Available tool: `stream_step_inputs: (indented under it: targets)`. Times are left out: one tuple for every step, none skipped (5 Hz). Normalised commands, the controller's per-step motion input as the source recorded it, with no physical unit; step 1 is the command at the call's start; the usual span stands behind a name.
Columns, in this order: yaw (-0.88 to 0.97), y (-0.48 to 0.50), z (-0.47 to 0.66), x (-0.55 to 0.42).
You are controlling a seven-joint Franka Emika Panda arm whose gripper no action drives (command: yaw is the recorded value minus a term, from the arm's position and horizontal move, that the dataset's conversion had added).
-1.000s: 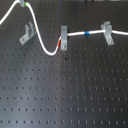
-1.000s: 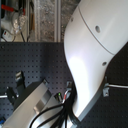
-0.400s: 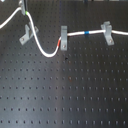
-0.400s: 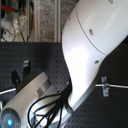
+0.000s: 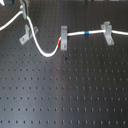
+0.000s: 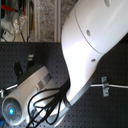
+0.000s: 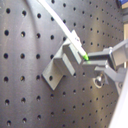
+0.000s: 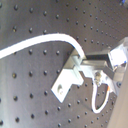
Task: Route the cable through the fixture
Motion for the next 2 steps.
stream_step_inputs:
  targets:
    - [0.11,-0.117,0.26,-0.054]
    - [0.13,-0.067,0.23,-0.069]
